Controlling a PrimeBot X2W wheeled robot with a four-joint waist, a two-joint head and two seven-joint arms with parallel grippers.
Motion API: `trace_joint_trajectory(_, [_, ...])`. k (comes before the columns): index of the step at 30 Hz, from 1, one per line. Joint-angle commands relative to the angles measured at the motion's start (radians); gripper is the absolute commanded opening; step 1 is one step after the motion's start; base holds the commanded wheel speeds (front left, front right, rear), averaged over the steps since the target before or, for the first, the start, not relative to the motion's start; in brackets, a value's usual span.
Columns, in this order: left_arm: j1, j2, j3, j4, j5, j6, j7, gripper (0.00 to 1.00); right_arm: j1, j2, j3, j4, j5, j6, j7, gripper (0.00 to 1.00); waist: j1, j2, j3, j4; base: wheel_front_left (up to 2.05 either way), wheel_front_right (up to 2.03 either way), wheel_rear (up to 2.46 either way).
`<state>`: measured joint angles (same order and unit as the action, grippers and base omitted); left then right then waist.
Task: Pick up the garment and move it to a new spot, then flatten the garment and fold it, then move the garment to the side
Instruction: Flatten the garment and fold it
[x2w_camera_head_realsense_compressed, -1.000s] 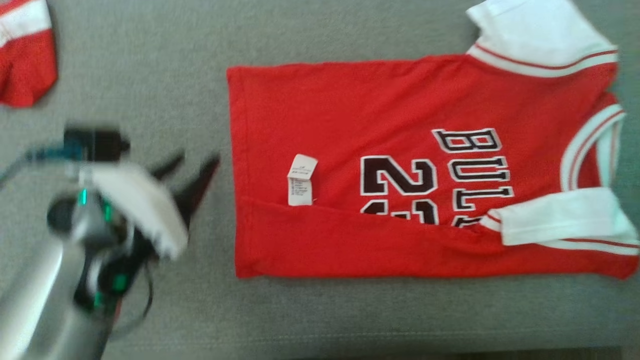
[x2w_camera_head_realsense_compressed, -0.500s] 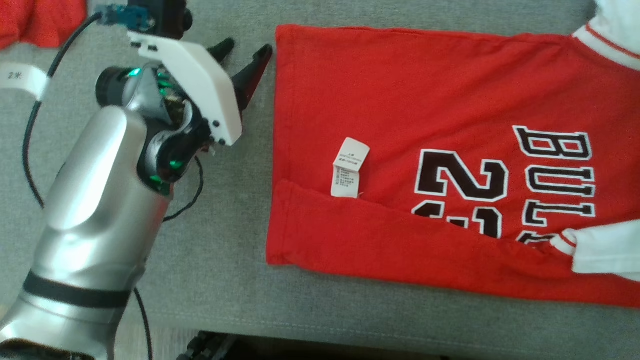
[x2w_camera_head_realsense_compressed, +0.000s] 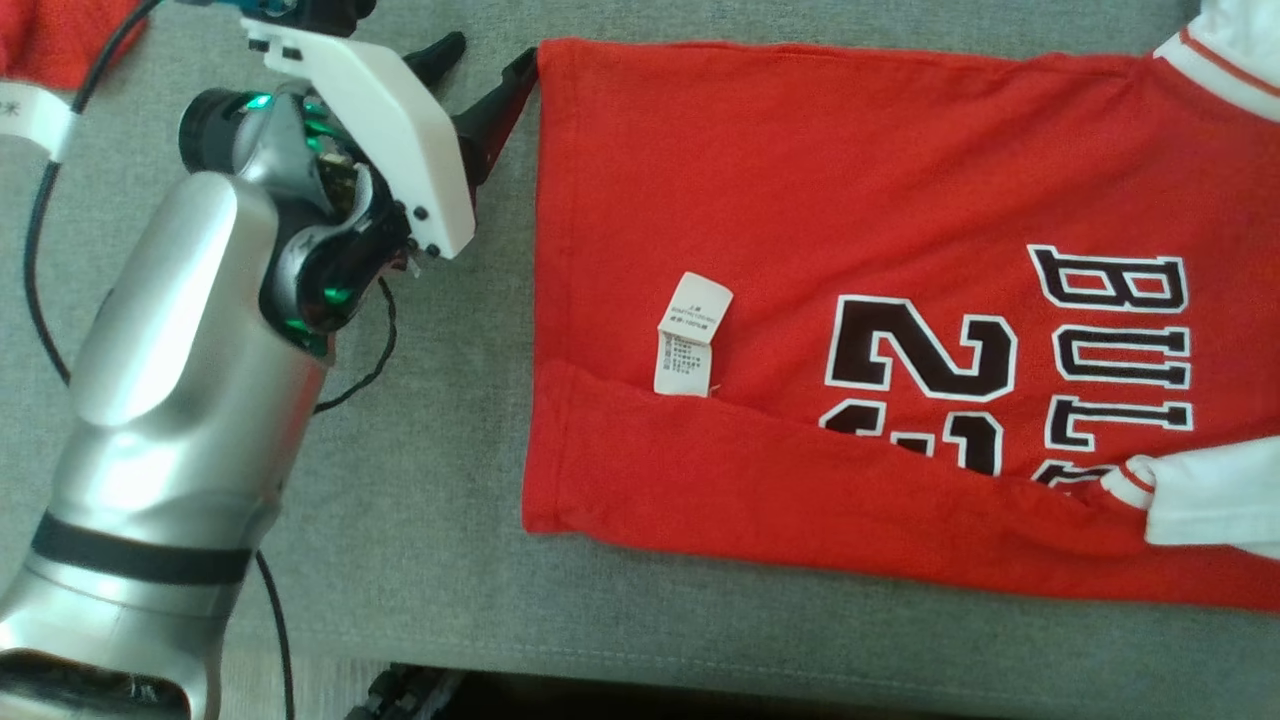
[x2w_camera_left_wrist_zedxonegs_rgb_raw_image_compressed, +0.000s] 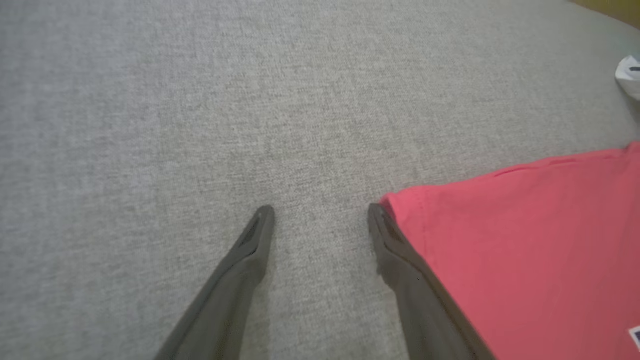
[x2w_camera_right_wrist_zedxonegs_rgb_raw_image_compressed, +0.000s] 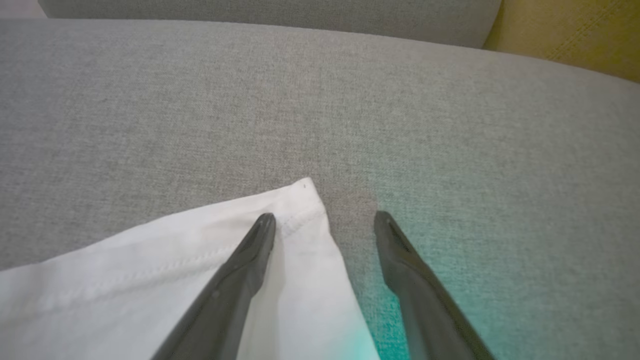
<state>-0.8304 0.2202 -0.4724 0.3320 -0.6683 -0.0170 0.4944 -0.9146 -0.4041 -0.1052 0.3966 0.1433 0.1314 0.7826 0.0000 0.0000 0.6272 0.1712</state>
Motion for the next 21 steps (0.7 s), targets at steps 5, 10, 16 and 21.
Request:
trace_joint_trajectory(5, [0.021, 0.02, 0.0, 0.003, -0.025, -0.006, 0.037, 1.0, -0.013, 0.021, -0.003, 0.012, -0.017, -0.001, -0.017, 1.0, 0.0, 0.0, -0.01, -0.004, 0.0, 0.0, 0.0])
trace_joint_trajectory(10, [0.025, 0.028, 0.022, -0.045, -0.034, 0.01, 0.022, 1.0, -0.008, 0.023, -0.001, 0.033, -0.019, -0.001, -0.027, 1.0, 0.0, 0.0, -0.034, -0.004, 0.0, 0.0, 0.0])
trace_joint_trajectory(16, [0.043, 0.036, 0.04, -0.128, -0.063, 0.017, 0.031, 1.0, 0.004, 0.017, 0.017, 0.04, -0.008, -0.001, -0.03, 1.0, 0.0, 0.0, -0.053, -0.003, 0.0, 0.0, 0.0])
trace_joint_trajectory(21, [0.058, 0.033, 0.032, -0.173, -0.067, 0.031, 0.044, 1.0, 0.008, 0.019, 0.028, 0.038, 0.002, -0.001, -0.029, 1.0, 0.0, 0.0, -0.052, -0.005, 0.0, 0.0, 0.0])
